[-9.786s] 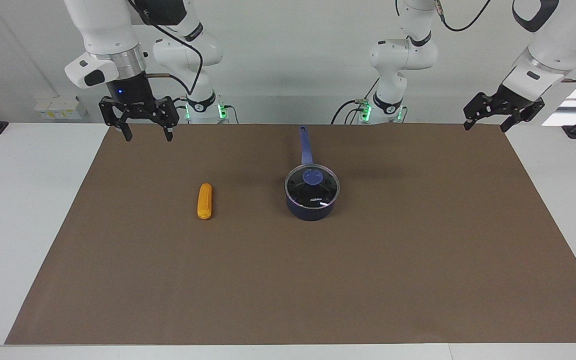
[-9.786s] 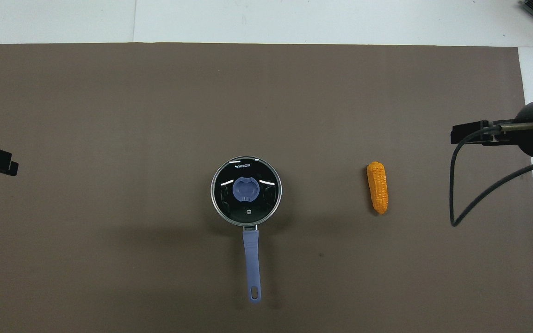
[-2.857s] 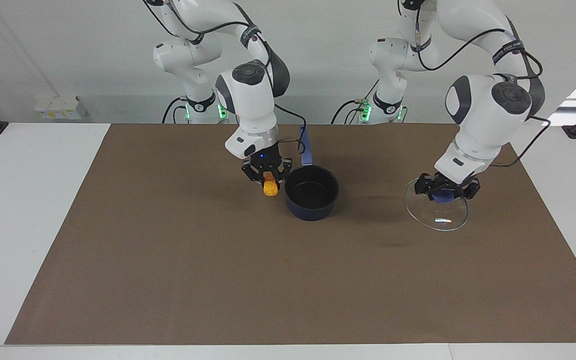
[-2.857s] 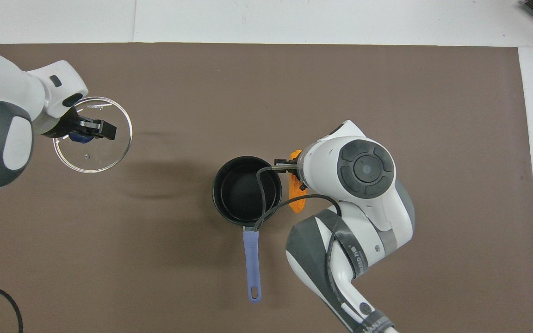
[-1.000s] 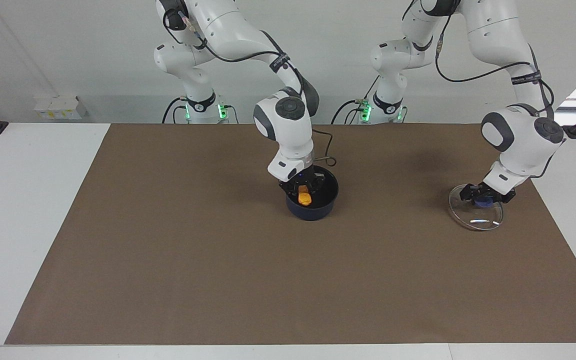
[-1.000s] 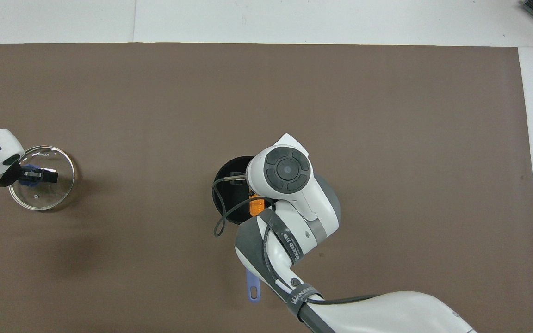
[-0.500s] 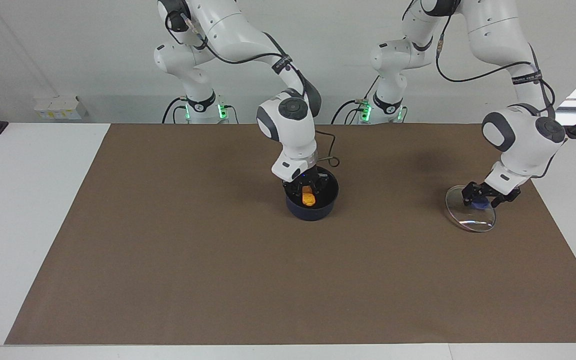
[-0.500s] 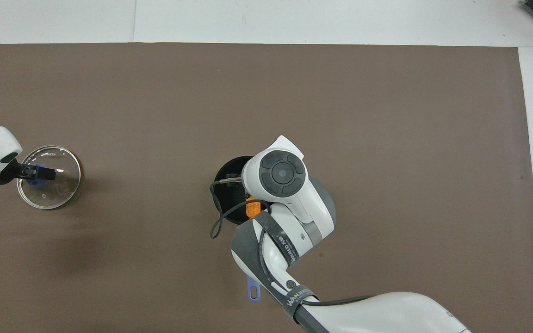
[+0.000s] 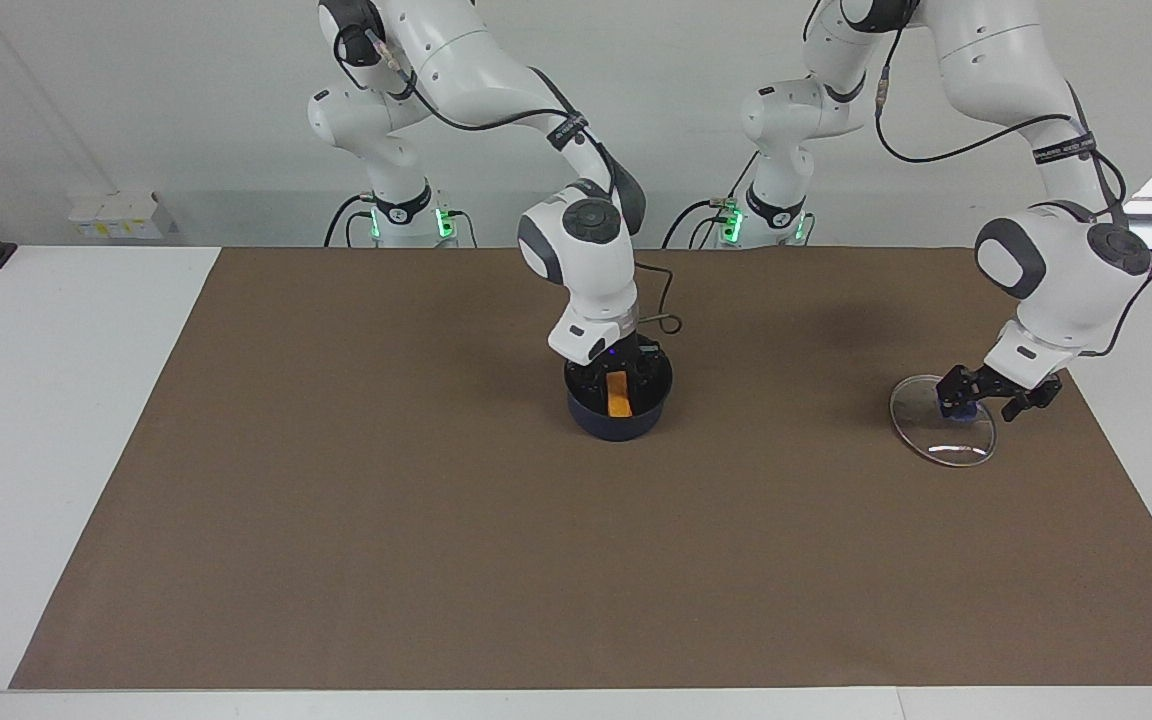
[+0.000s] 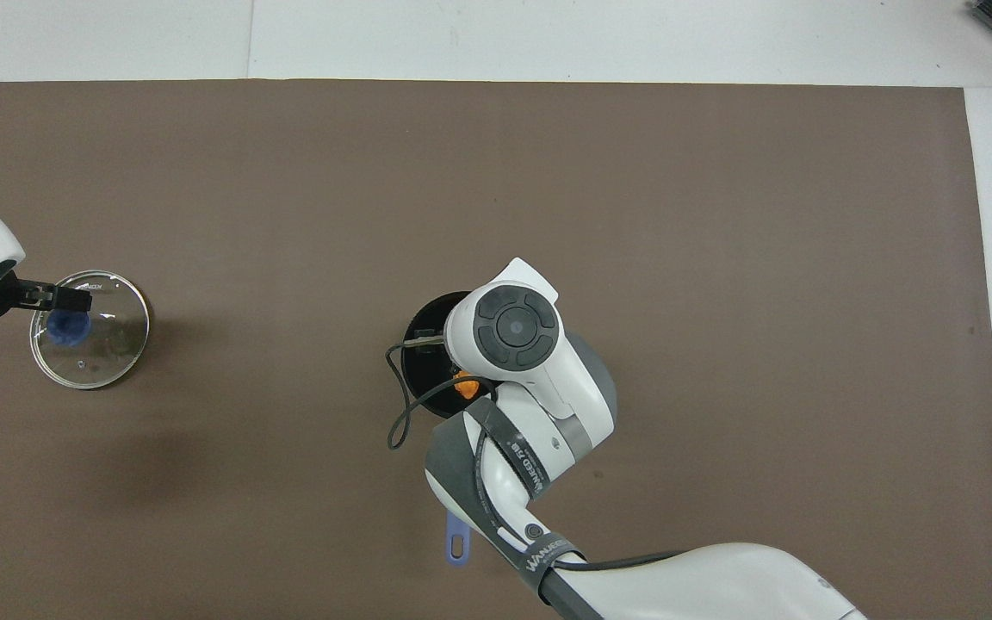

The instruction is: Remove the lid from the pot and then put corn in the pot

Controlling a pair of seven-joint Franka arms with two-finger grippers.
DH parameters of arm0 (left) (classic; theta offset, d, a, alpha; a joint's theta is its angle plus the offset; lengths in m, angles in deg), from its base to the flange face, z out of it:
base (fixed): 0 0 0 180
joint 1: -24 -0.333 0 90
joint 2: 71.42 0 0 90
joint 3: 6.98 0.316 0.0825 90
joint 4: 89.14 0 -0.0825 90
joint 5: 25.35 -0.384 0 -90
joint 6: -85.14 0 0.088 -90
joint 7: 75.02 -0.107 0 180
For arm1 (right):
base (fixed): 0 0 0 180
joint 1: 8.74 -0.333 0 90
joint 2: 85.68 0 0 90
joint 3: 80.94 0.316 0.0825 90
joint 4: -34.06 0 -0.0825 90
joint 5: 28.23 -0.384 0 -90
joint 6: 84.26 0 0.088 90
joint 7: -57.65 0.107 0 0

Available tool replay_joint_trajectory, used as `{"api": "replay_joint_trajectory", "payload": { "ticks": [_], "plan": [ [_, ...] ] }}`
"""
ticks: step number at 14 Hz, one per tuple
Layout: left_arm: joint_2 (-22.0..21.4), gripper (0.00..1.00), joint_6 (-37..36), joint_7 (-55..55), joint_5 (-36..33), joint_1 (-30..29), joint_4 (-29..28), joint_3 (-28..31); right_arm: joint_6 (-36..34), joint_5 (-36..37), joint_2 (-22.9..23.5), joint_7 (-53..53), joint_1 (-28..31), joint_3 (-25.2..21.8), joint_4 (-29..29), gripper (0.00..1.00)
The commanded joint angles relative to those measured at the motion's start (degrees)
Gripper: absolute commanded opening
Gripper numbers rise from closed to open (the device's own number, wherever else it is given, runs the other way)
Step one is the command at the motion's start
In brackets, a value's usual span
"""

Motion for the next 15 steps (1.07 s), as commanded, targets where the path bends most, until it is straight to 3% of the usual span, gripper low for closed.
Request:
{"api": "replay_joint_trajectory", "payload": {
  "ticks": [1,3,7,11,15],
  "plan": [
    [0.5,1.00,-6.0,5.3,0.1,1.9,5.6,0.0,0.7,-0.7,-0.1,1.9,0.2,0.3,0.7,0.75],
    [0.4,1.00,-9.7,9.8,0.1,4.5,8.8,0.0,-0.4,-1.0,-1.3,4.4,0.4,0.2,2.5,0.78],
    [0.0,1.00,-18.8,16.0,0.0,8.2,16.3,-0.5,-5.8,-0.8,-9.8,5.8,3.2,-0.5,1.7,0.83],
    [-0.2,1.00,-25.2,16.1,-0.1,9.3,22.0,-0.7,-9.4,-0.5,-18.2,4.7,10.1,-0.6,-2.5,0.99],
    [-0.6,1.00,-25.8,15.8,-0.2,9.2,22.1,-0.6,-15.1,0.0,-23.7,-1.6,19.8,-0.5,-2.9,1.00]
  ]
}}
